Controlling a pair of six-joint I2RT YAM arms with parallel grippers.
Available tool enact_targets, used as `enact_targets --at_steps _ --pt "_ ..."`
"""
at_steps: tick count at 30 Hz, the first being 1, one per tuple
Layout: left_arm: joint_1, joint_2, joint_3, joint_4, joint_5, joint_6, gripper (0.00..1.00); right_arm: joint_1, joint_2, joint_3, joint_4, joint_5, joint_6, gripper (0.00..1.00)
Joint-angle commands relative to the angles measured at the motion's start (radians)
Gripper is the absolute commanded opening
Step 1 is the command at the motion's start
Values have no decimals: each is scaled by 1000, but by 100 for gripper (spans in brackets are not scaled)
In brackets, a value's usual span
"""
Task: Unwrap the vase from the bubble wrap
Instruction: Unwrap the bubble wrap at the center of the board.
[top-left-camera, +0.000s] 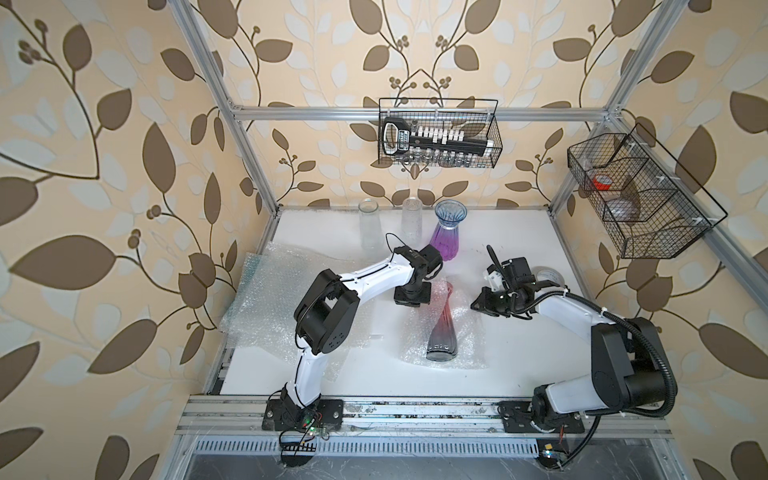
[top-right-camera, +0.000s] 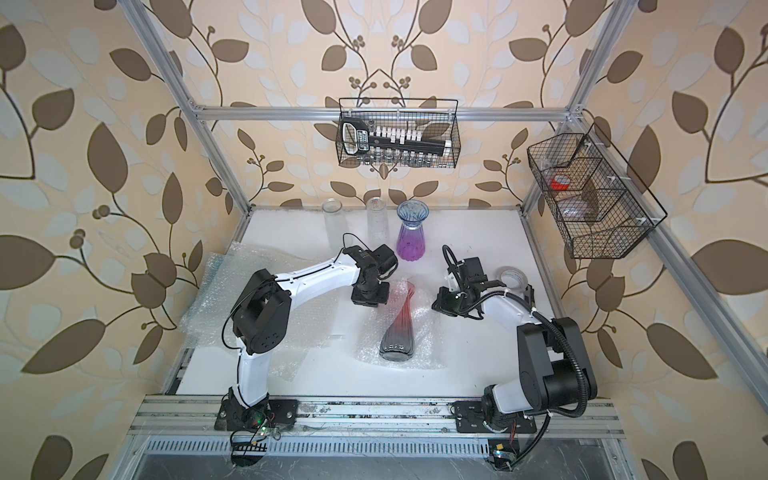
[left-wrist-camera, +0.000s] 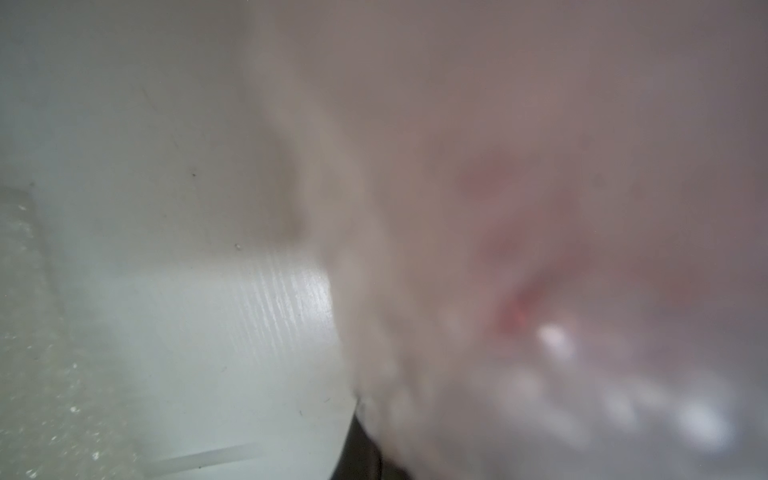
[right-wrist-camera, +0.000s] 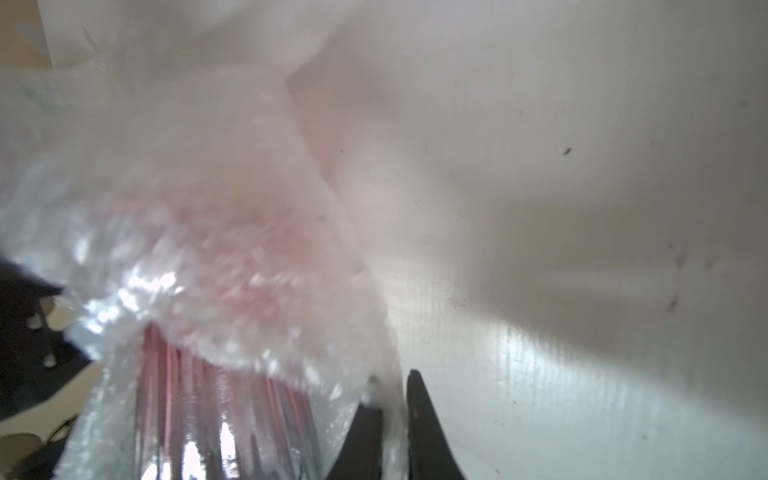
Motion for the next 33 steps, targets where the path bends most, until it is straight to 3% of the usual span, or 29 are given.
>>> enact_targets --at_steps 1,3,6,13,19,23,26,30,33 --pt "14 -95 12 -77 -60 43 9 -7 -41 30 -37 42 -3 33" --pt "13 -110 31 -106 -85 57 29 -7 -67 56 -74 70 -18 42" --pt "4 -139 67 -163 -124 79 60 4 -108 93 -136 111 -45 48" --pt "-122 -156 187 -256 -124 109 98 113 -165 148 -229 166 -38 52" --pt "-198 -51 259 -240 -55 78 99 129 -184 83 -184 127 29 57" --pt "-205 0 277 -222 -56 78 99 129 -195 46 -158 106 57 70" --pt "-205 29 276 -212 -60 77 97 128 -214 25 -152 103 68 74" --pt "-205 42 250 -190 -62 63 87 129 -239 14 -160 106 73 80" --pt "-204 30 226 -182 -74 55 71 129 -253 18 -173 115 70 84"
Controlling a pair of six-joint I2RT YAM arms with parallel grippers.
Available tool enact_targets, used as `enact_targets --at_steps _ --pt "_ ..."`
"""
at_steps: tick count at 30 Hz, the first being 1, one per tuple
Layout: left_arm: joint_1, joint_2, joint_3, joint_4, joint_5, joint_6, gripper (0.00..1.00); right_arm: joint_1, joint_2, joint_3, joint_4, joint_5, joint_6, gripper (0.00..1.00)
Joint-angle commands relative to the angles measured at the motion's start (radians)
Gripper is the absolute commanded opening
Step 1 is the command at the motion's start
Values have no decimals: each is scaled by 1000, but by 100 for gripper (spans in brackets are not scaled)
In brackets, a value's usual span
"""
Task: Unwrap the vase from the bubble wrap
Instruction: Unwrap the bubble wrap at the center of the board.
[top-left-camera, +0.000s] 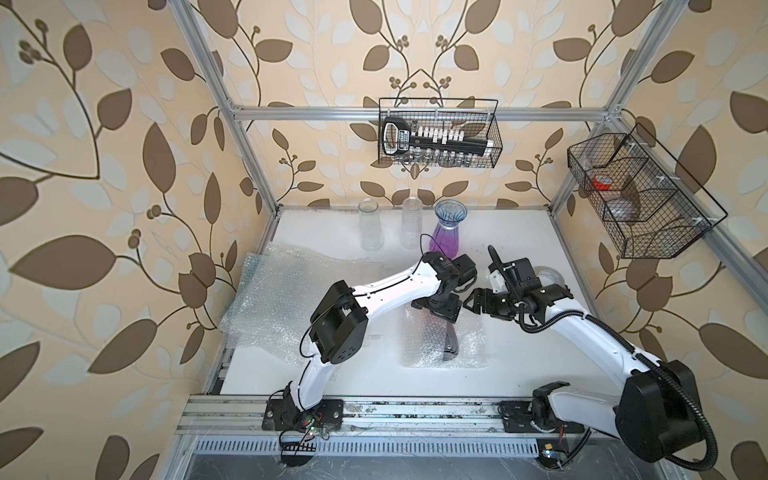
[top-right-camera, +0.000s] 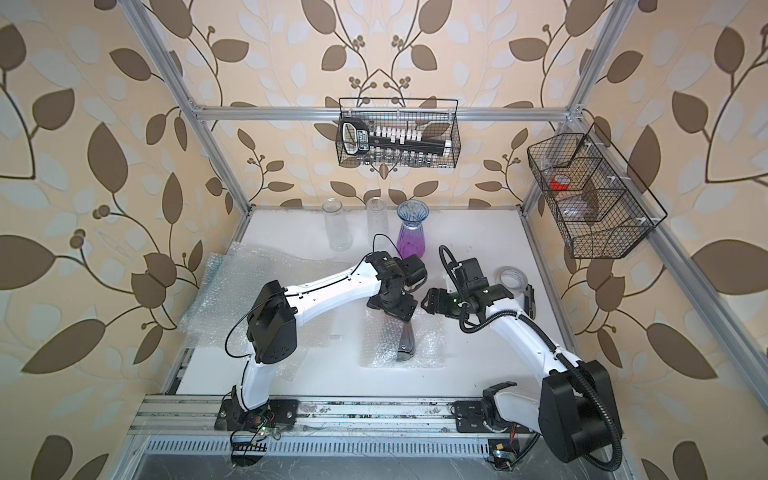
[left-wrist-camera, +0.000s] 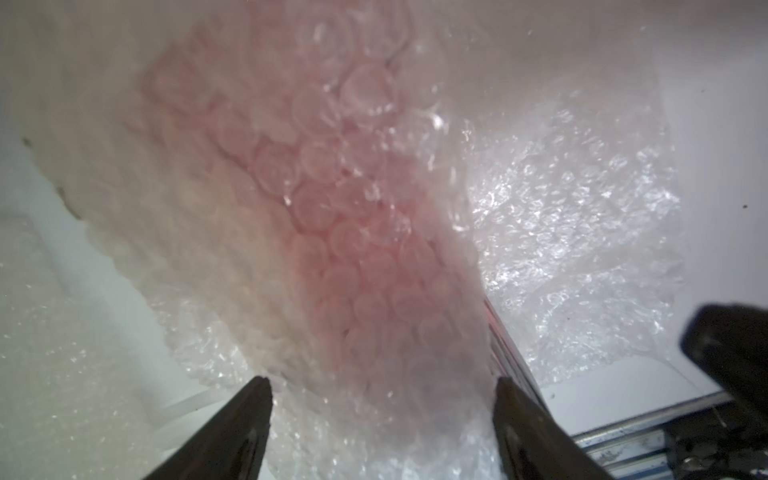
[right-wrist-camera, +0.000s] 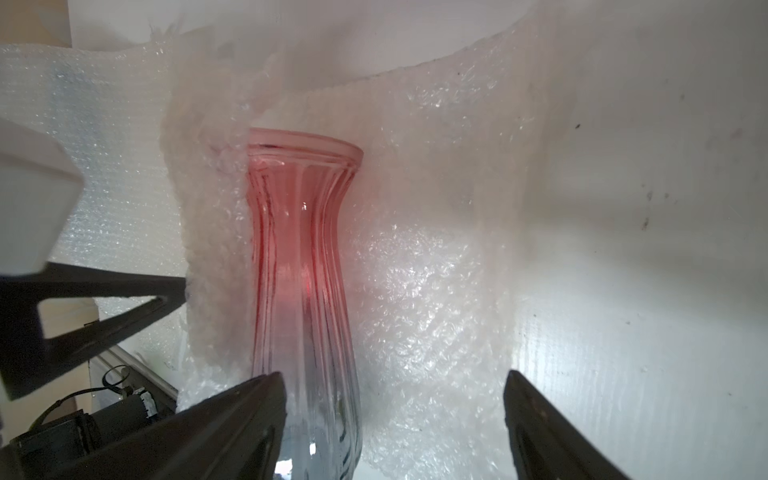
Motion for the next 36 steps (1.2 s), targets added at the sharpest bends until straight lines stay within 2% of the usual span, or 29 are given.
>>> enact_targets --at_steps 1,5,11,13,18,22,26,27,28,29,33,36 --pt "6 -38 -21 7 -13 -17 65 4 -25 -3 -17 1 0 85" --pt "6 -72 -47 15 -17 -29 43 3 -26 10 -31 4 -9 85" --pt "15 -136 -107 30 -3 -52 19 23 -5 31 -32 -4 -6 85" --pt "22 -159 -125 31 -2 -61 16 38 3 39 -27 -2 -1 85" --pt "82 -248 -211 63 43 -92 13 91 35 60 -13 9 19 85" --pt "184 -341 -349 122 106 -114 12 148 74 80 11 27 39 85" --pt "281 -412 -466 151 122 -102 12 203 143 133 21 44 55 86" --pt "302 -431 -495 159 121 -96 13 214 162 149 23 47 61 87" --pt "318 -444 -517 163 118 -89 14 220 177 159 22 49 63 92" --pt "335 -457 -540 166 112 -79 15 228 198 179 18 52 68 99" --pt "396 -496 -623 182 93 -48 20 266 267 240 -7 81 77 99" --pt "428 -518 -666 199 87 -35 35 295 305 268 -7 98 86 99"
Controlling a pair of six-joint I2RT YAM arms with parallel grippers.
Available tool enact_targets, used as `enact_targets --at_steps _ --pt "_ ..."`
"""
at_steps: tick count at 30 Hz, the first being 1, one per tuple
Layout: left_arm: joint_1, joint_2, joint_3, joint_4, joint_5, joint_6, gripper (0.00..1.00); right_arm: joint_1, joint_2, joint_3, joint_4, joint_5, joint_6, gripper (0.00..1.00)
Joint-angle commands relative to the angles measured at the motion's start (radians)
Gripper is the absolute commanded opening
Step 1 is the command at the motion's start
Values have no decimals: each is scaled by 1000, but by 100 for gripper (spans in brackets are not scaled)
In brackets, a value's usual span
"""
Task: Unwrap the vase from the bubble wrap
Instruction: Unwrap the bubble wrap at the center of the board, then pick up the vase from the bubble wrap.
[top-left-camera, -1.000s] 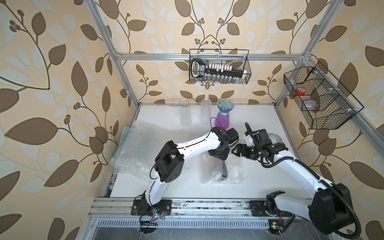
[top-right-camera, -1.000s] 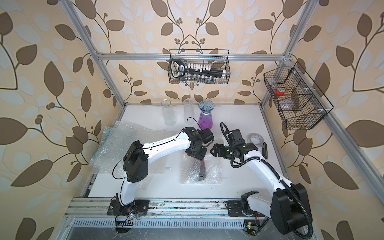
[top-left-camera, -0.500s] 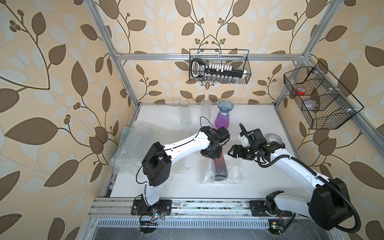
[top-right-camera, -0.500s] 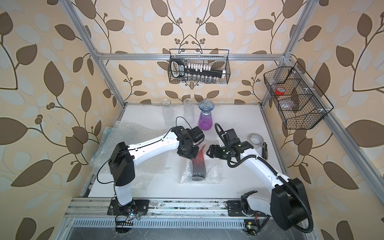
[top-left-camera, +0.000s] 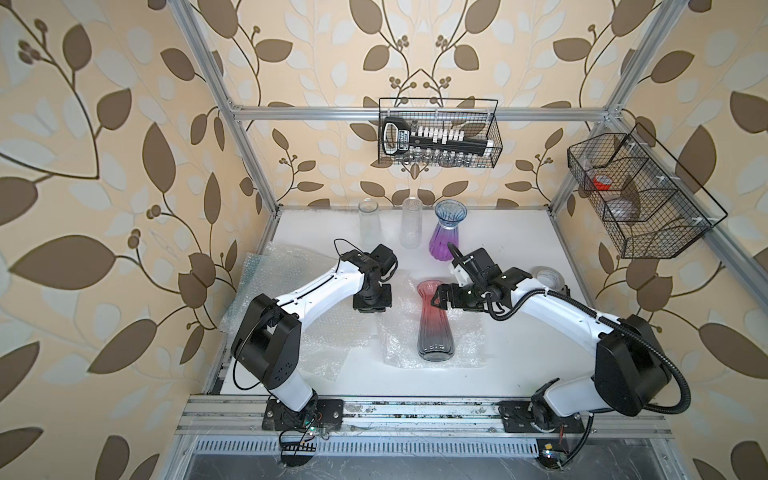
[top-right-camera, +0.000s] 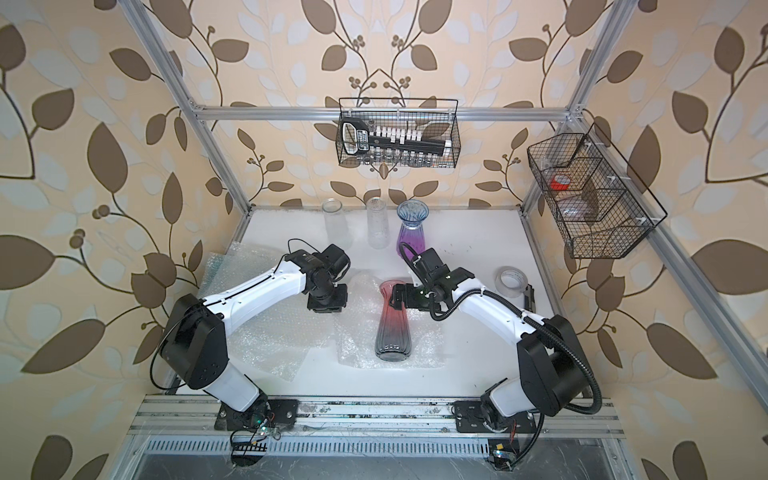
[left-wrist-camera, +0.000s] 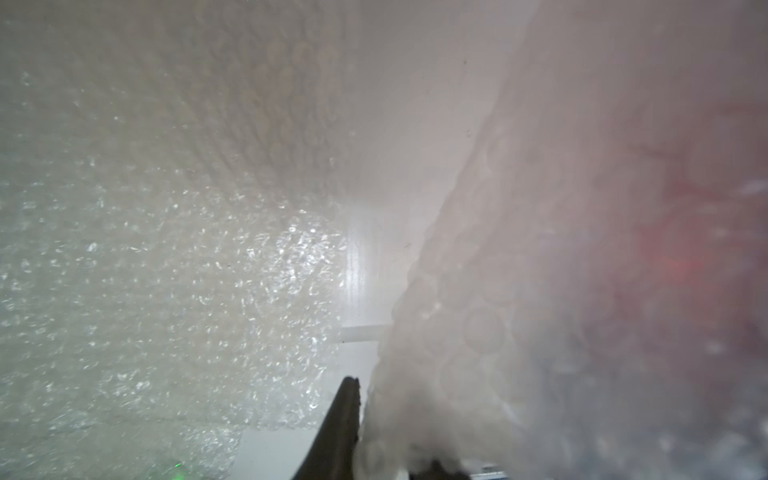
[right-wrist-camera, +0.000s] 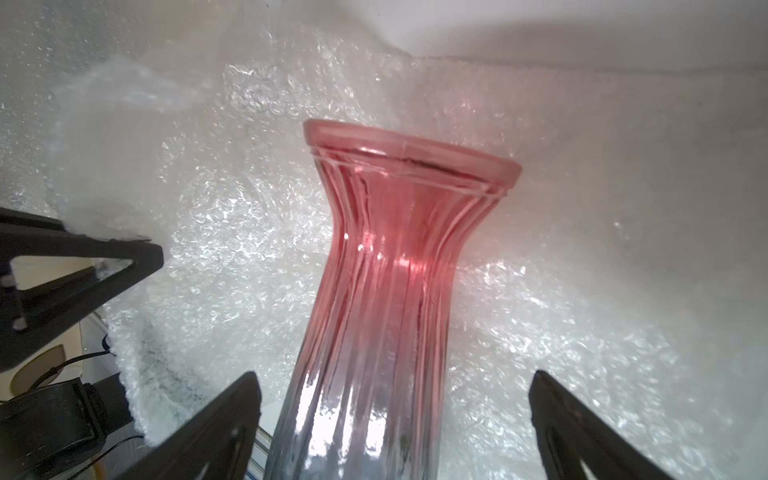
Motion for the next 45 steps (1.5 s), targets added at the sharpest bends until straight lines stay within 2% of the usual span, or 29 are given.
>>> enact_targets --at_steps 1,5,9,16,24,27,37,42,45 --pt "27 -61 -34 22 -15 34 42 33 41 43 -15 43 17 99" --pt "30 -87 -54 22 -27 38 73 57 95 67 -5 80 38 99" --pt "30 -126 -76 10 -41 35 90 62 152 82 15 104 51 99" --pt "30 -244 -126 -17 -81 38 99 65 253 122 31 147 55 99" --pt "31 -332 -199 29 -27 8 99 76 326 144 25 209 38 99" --pt "30 -340 -206 35 -17 0 99 79 333 135 26 224 30 95" --pt "30 -335 -185 25 -11 23 99 85 292 83 38 248 30 64" --pt "23 -331 -92 -16 -1 55 99 85 252 74 37 243 28 38" --pt "23 -310 -58 -1 61 58 99 85 216 67 38 230 27 27"
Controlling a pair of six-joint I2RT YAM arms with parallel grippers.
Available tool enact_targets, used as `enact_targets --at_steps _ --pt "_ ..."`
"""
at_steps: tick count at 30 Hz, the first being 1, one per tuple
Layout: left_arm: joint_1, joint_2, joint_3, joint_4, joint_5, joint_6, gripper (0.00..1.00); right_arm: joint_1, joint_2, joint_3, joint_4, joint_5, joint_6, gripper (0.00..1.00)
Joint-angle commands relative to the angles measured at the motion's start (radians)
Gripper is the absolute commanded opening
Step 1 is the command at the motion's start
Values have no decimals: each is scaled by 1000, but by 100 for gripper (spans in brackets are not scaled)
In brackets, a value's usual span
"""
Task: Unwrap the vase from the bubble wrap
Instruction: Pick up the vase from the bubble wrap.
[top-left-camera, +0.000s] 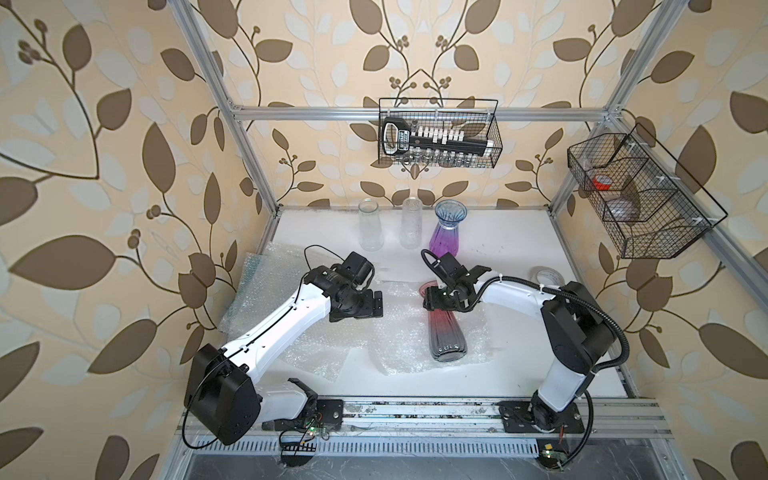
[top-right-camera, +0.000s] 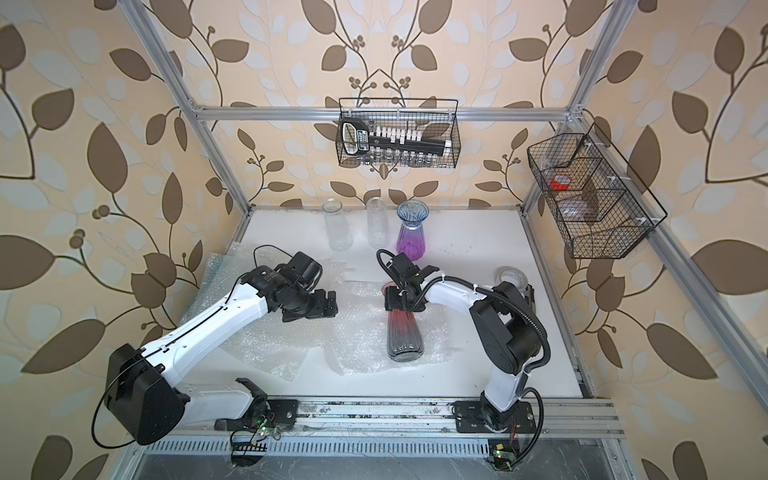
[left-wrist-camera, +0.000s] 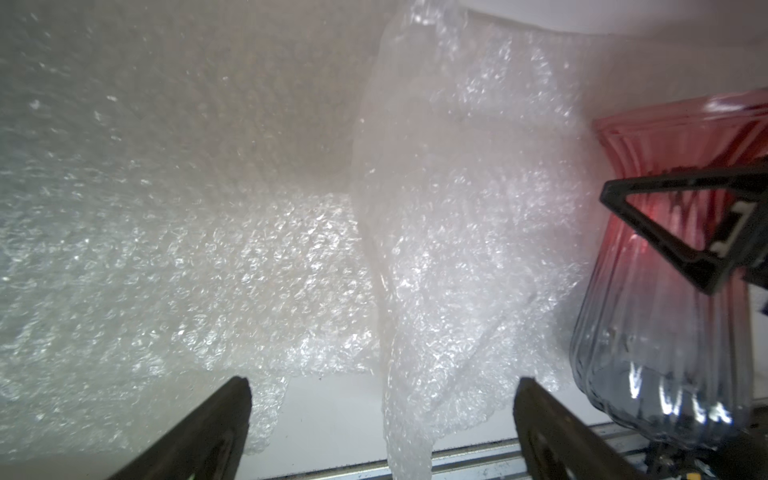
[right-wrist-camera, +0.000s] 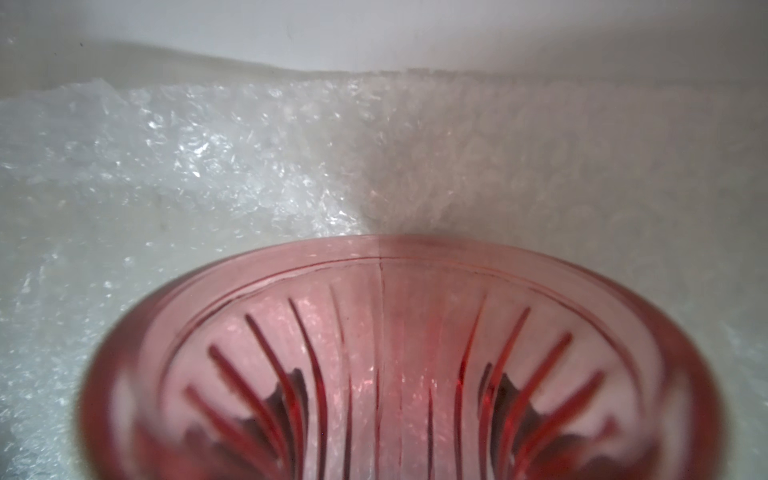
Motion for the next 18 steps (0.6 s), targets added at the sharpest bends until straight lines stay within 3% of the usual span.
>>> enact_targets --at_steps 1,13,18 --pt "-9 16 56 1 82 24 99 2 -64 -24 -33 19 -25 24" --pt "-73 150 75 79 175 13 99 2 -376 -171 120 11 -40 0" --pt "-79 233 68 110 201 10 99 2 -484 -233 177 -5 -63 0"
